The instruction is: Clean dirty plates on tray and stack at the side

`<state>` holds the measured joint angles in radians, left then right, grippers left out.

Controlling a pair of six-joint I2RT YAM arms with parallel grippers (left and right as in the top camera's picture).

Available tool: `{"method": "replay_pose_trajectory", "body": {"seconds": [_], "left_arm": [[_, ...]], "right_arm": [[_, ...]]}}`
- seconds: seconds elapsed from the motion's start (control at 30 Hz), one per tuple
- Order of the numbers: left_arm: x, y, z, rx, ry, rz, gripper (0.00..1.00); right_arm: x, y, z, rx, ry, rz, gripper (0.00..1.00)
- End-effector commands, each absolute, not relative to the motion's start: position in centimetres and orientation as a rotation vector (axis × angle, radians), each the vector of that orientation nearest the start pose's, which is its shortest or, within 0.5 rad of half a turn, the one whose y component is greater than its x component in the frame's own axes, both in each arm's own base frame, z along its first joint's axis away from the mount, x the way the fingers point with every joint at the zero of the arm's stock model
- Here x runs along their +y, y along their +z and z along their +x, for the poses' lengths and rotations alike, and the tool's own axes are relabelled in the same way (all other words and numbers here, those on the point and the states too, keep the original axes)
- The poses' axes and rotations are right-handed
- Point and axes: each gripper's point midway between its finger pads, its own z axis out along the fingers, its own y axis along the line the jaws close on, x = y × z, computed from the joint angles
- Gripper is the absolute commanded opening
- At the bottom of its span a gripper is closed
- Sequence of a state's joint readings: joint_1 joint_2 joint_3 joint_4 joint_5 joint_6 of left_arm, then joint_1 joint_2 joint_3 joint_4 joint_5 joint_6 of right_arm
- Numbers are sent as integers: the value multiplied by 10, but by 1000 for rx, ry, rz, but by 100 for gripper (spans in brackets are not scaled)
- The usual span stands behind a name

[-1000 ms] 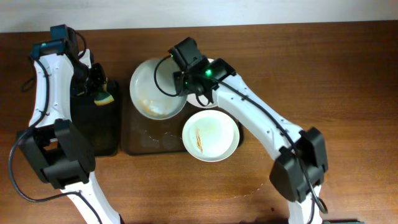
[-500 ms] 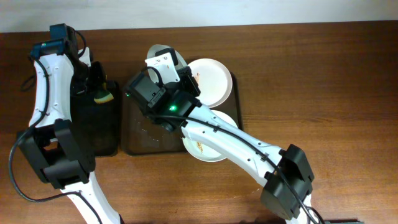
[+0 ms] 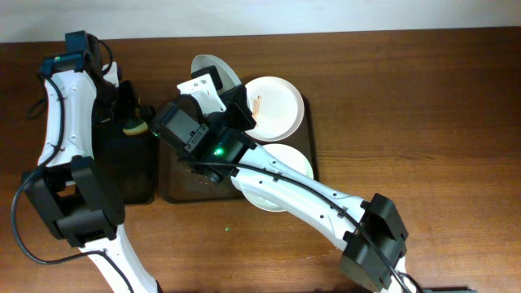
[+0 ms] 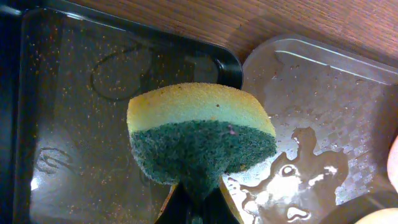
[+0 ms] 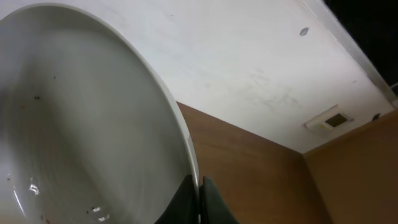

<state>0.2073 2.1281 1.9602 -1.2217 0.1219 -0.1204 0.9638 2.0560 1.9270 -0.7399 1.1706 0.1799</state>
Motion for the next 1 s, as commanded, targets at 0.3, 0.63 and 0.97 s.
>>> {"method": "replay_pose_trajectory", "body": {"seconds": [0.3, 0.63, 0.97], "left_arm": [[77, 121, 456, 2890, -152, -440, 1], [77, 120, 456, 2891, -152, -440, 1], [77, 121, 456, 2889, -152, -439, 1]], "right_arm": [[352, 184, 411, 2436, 224, -469, 4], [359, 67, 423, 2715, 426, -393, 4], [358, 68, 424, 2745, 490, -385, 51]]}}
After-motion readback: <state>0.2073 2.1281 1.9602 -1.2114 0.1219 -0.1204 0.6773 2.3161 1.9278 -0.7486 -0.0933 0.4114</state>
